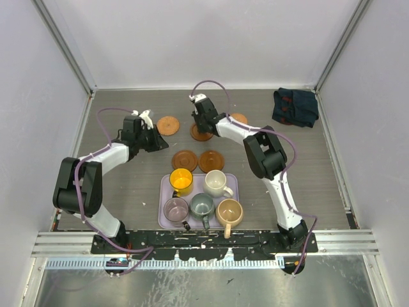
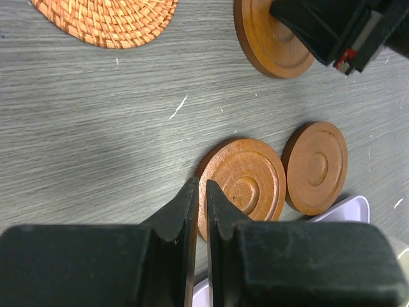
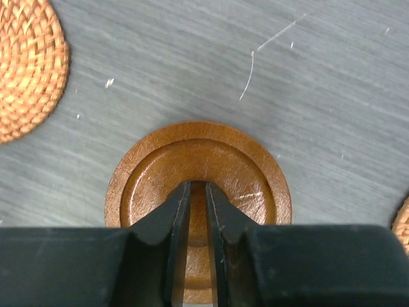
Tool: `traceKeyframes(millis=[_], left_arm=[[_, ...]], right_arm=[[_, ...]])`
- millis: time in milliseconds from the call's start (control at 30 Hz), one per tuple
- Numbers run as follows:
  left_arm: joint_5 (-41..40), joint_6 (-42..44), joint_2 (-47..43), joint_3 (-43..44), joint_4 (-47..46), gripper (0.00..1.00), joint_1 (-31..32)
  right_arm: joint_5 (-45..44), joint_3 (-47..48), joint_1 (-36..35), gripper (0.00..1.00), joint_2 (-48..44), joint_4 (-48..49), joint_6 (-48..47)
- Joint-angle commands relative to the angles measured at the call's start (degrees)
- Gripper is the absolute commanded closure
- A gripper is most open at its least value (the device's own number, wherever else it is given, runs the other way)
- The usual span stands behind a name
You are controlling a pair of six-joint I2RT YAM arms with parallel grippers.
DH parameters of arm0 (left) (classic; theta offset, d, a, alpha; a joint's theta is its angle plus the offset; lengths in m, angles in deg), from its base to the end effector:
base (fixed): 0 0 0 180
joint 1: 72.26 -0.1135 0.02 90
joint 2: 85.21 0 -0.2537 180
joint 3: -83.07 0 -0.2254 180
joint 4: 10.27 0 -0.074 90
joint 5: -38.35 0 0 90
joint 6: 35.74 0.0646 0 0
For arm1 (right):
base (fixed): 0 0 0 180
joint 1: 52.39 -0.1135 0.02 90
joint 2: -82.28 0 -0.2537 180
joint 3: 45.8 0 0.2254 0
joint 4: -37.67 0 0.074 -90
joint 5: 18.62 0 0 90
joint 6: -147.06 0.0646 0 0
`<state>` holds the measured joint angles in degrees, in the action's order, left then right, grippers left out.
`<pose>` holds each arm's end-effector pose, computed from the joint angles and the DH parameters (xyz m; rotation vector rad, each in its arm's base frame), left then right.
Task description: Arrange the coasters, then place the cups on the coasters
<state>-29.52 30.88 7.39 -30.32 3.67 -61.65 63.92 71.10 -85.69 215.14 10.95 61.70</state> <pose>0.3265 -0.0859 0.1823 -0.0472 2.3165 -0.7465 0.4315 0.2734 0.1439 -0.5087 2.2586 0.1869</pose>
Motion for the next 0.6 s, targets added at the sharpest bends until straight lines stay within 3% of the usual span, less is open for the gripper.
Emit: traceKeyframes(millis=[0,400,467,567], left_arm=[[0.12,1.13,-0.73,0.45,-2.11,0.88,0.04],[1.53,2.16,0.68,0.50,-4.36,0.71,0.81],[2.50,2.68,1.02,0.49,-5.30,0.59,1.32],[3.45,3.94,1.35,0.82,-5.71,0.33,2.53]], right_arm=[[-2.97,6.58,1.48,0.78,3.97,-3.43,-0.50],[0.01,9.98,4.54,0.78,5.43,-1.55,-0.20],[0.59,9.70,4.51,0.76,4.85,-0.82,-0.55],[1.78,7.79,4.53,0.73,2.80,1.55,-0.80]])
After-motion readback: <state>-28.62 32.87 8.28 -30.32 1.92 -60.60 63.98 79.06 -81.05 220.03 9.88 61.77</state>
